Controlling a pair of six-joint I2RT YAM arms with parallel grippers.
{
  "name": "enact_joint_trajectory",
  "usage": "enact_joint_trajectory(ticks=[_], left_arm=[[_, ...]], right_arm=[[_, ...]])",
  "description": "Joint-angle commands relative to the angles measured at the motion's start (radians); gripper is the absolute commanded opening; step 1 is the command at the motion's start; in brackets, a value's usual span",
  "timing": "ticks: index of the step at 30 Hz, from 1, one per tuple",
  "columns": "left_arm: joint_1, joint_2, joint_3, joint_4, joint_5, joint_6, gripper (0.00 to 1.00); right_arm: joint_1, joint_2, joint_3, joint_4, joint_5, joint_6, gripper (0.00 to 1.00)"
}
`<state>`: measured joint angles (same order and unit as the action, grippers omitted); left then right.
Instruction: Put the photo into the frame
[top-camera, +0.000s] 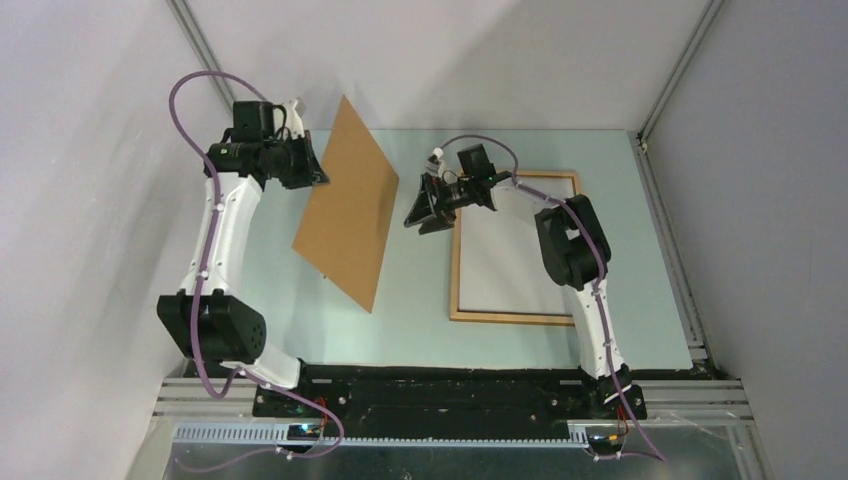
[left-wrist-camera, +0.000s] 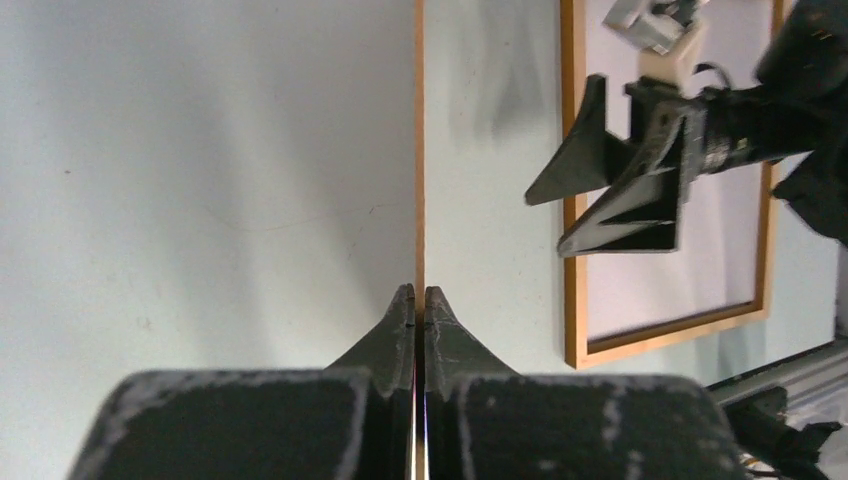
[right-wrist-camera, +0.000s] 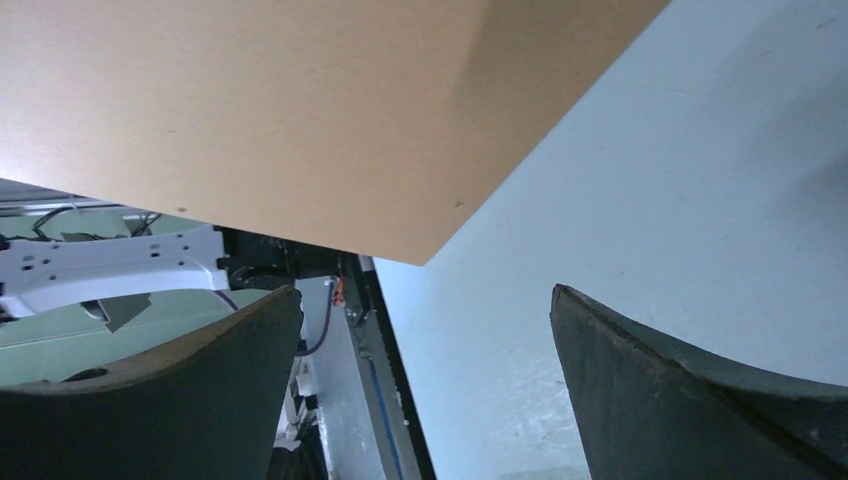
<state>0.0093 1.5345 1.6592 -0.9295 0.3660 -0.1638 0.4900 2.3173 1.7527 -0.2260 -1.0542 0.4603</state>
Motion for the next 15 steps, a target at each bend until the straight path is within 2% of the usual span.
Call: enact_joint_trajectory(ticks=[1,6,10,15], left_arm=[[-0.061,-0.033,0.099,-0.043,-0.096,0.026,0.0],[-0.127,-0.012,0.185,-0.09,-0.157,0.024,0.0],[-0.211,-0.007,0.198,-0.103,-0.209,0.025,0.0],[-0.285,0.004,0.197,-0.1,-0.271,0.012,0.0]], right_arm=[[-0.023,-0.132,-0.038,0.083,-0.014,0.081,0.99],[-0.027,-0.193,-0.063,0.153,-0.029,0.166,0.99],[-0.027,-0.244,-0.071,0.207,-0.025,0.246,0.99],[-0.027,-0.281,-0.068,0.216,-0.01,0.267,0.99]])
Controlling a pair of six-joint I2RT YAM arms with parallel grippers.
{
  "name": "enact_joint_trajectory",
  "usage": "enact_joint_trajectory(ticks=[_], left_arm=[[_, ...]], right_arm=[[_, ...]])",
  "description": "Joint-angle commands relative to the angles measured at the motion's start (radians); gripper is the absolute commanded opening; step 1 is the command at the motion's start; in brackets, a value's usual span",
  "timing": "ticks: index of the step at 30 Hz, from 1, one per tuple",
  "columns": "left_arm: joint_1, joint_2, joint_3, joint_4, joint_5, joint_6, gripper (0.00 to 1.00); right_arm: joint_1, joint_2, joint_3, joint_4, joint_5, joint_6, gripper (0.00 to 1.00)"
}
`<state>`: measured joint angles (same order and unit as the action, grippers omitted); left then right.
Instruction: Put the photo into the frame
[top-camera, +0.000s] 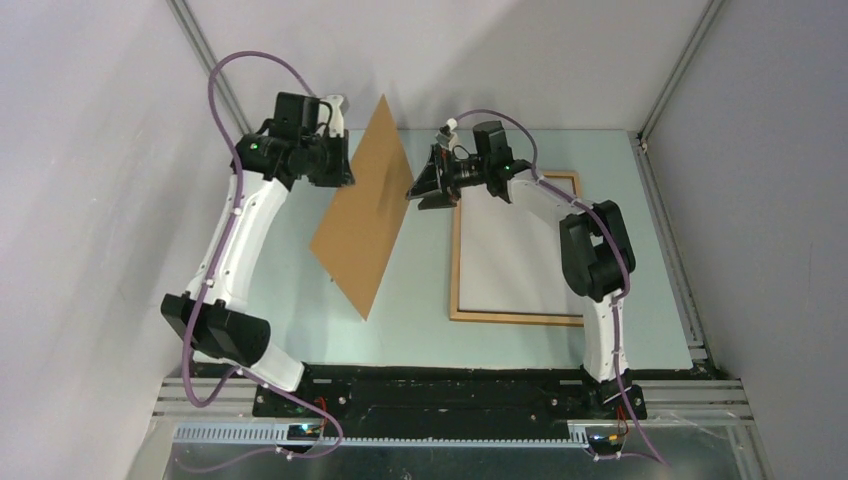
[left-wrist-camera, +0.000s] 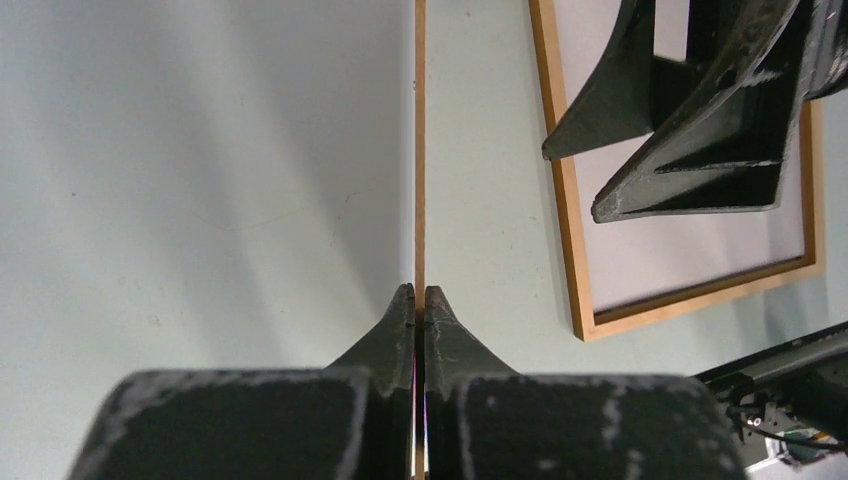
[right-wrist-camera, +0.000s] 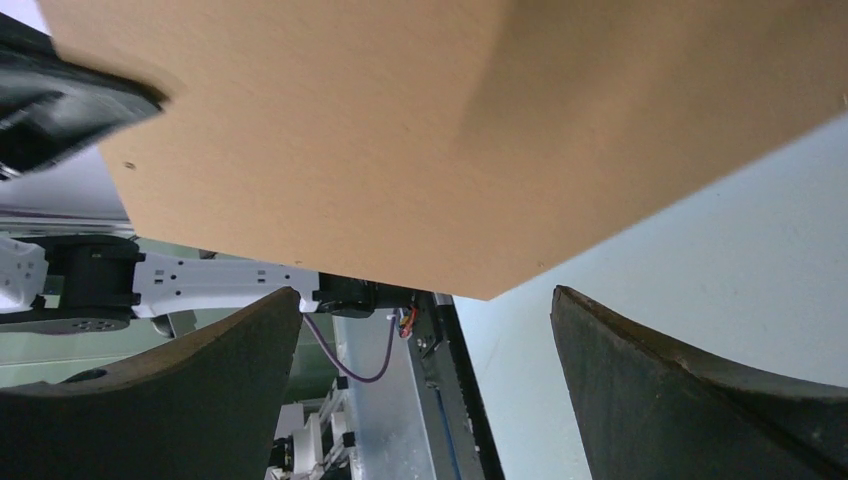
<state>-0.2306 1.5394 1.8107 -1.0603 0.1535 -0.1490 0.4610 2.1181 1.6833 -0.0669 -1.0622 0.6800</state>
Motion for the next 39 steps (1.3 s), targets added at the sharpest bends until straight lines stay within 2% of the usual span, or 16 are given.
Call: enact_joint_trajectory(ticks=[1,7,16,19,24,28,32,34,39], left_arm=[[-0.071,0.005,0.047,0.032,-0.068,-0.005,0.0],[-0.151,0.032,0.07,0.032,-0.131,-0.016,0.0],[-0.216,0.088,0.106,0.033,-0.106,-0.045,0.0],[-0.228,0.1,0.111,0.033,-0.101,-0.05,0.1],[-0.247,0.111,0.109,0.038,-0.084,-0.064,0.2],[-0.265,0.111,0.11,0.042,-0.06,-0.069,0.33],[-0.283,0.102,0.102,0.047,-0.029,-0.074,0.54],[-0.294,0.093,0.093,0.055,-0.001,-0.075,0.61],[-0.331,0.053,0.057,0.08,0.072,-0.064,0.71]], right_arm=[[0.002,-0.09,-0.001,0.048,0.004,0.04,1.0],[-0.015,-0.13,-0.047,0.054,0.027,0.03,0.99],[-0.037,-0.205,-0.086,0.091,0.072,0.071,0.99],[-0.04,-0.23,-0.1,0.093,0.095,0.083,0.99],[-0.05,-0.278,-0.109,0.096,0.139,0.106,0.99],[-0.052,-0.306,-0.105,0.088,0.169,0.113,0.99],[-0.051,-0.326,-0.106,0.074,0.206,0.113,0.99],[-0.051,-0.332,-0.106,0.072,0.222,0.112,0.99],[-0.055,-0.346,-0.104,0.048,0.252,0.114,1.0]])
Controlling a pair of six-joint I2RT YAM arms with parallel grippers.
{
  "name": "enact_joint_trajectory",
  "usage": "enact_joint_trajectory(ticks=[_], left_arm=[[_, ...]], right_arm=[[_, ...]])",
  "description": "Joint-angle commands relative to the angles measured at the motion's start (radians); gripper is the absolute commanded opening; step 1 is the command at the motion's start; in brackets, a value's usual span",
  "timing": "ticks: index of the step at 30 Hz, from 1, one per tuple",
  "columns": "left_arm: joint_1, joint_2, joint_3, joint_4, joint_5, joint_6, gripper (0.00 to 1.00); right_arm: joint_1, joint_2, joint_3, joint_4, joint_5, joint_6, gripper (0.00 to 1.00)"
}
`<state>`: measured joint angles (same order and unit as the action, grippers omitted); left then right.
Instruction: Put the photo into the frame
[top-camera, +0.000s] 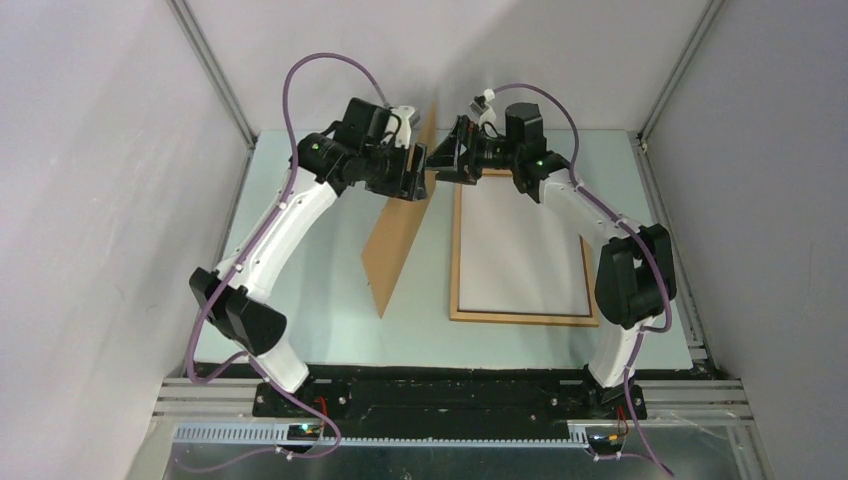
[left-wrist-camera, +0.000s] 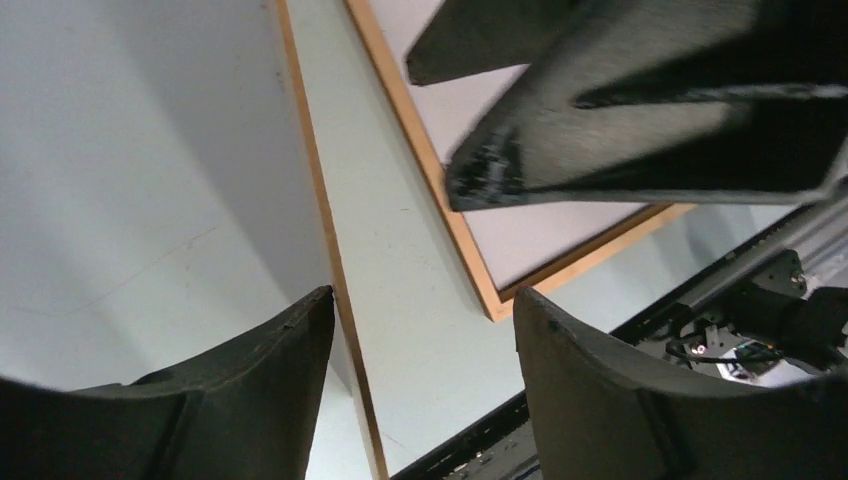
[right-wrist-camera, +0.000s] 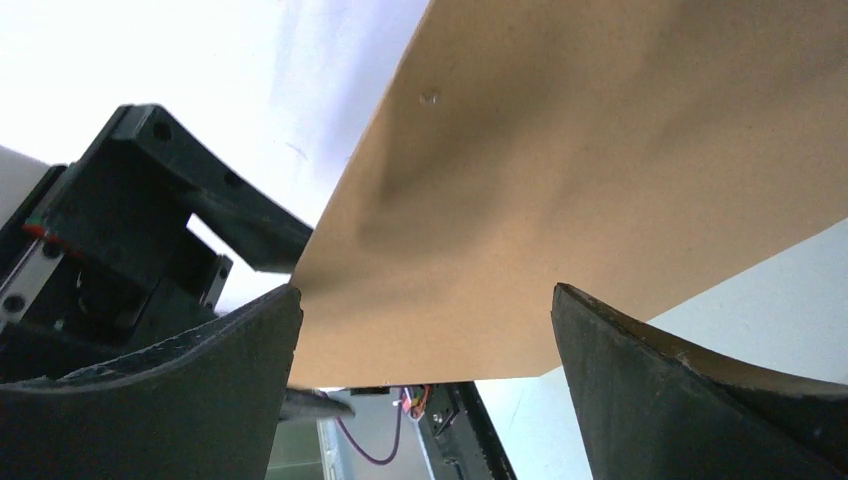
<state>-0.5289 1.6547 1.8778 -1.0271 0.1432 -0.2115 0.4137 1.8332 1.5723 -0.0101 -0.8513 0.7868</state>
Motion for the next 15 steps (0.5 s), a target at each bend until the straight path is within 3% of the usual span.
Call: enact_joint_trajectory(ticks=[1,15], left_arm=[[-0.039,-0.066,-0.015,0.05,0.089,0.002,0.73],[-0.082,-0.122,-0.071,0.08,0.136,0.026,0.78]], right_arm=[[-0.009,-0.062,0.007,-0.013,0.044,0.007,0.99],[-0.019,-0.119,-0.053,-0.08,0.138,-0.041,0.99]])
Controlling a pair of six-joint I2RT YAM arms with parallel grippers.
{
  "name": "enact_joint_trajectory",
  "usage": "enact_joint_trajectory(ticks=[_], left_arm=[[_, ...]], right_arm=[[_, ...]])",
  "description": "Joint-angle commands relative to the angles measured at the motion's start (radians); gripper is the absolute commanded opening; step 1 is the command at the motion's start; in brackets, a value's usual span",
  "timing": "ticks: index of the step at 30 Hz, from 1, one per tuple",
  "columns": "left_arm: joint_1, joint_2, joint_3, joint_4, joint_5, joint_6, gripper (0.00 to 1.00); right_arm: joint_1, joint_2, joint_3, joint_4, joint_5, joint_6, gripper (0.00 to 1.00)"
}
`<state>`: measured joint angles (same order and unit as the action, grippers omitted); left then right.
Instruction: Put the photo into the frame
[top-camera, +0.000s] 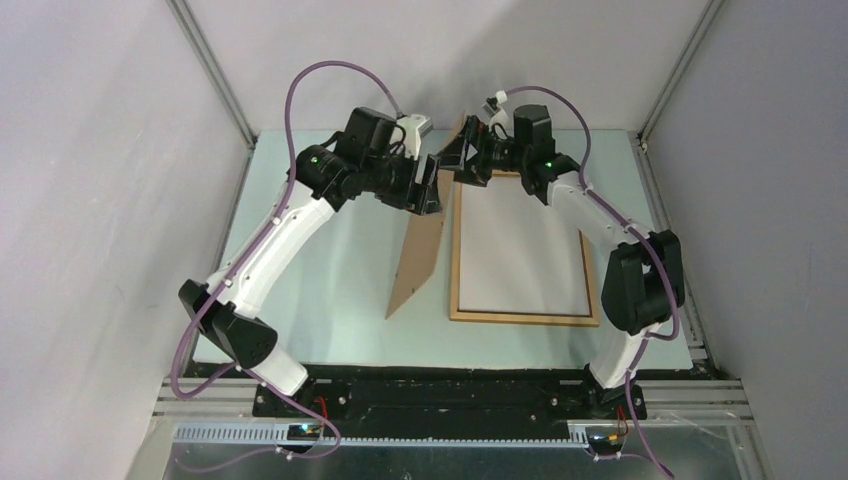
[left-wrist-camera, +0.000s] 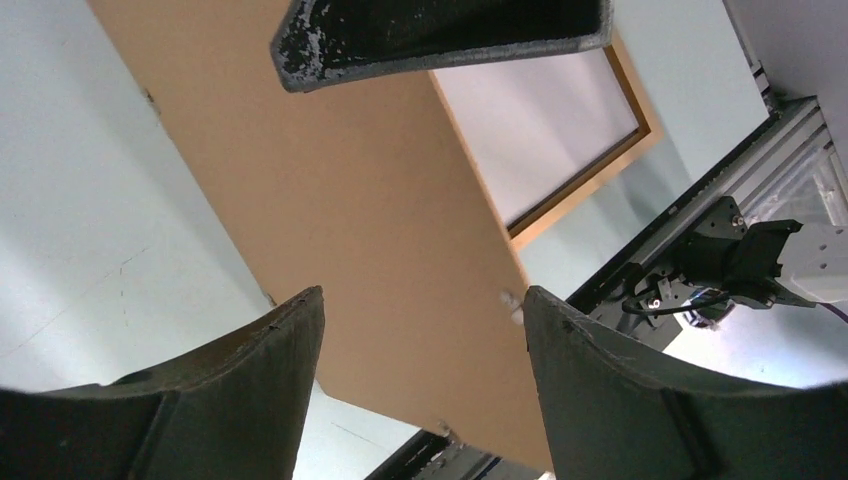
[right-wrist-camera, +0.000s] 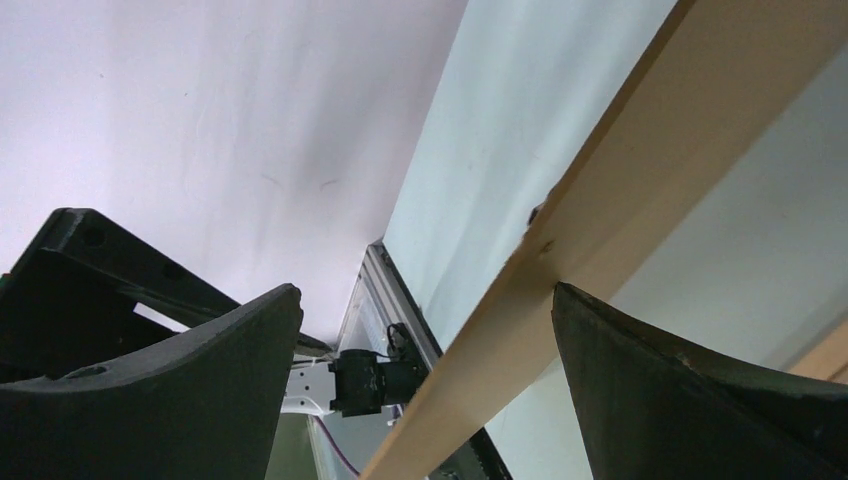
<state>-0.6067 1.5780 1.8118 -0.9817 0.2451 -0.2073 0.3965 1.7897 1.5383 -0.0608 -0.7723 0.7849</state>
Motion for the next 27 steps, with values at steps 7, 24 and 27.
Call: enact_joint_trajectory(ticks=[7,24,27], left_arm=[[-0.004,-0.055,-0.01,0.037,0.018,0.028,0.78],[0.118,-0.116,-0.072,0.037,0.031,0.045,0.78],[0.183,-0.114,-0.083,0.038,0.072,0.046,0.78]], right_arm=[[0.001,-0.079,-0.059,-0.089,0.152,-0.12,0.91],[-0.033,0.015,-0.102,-0.157,0.273,-0.286,0.32],[-0.045,0.015,-0.113,-0.142,0.265,-0.288,0.22]])
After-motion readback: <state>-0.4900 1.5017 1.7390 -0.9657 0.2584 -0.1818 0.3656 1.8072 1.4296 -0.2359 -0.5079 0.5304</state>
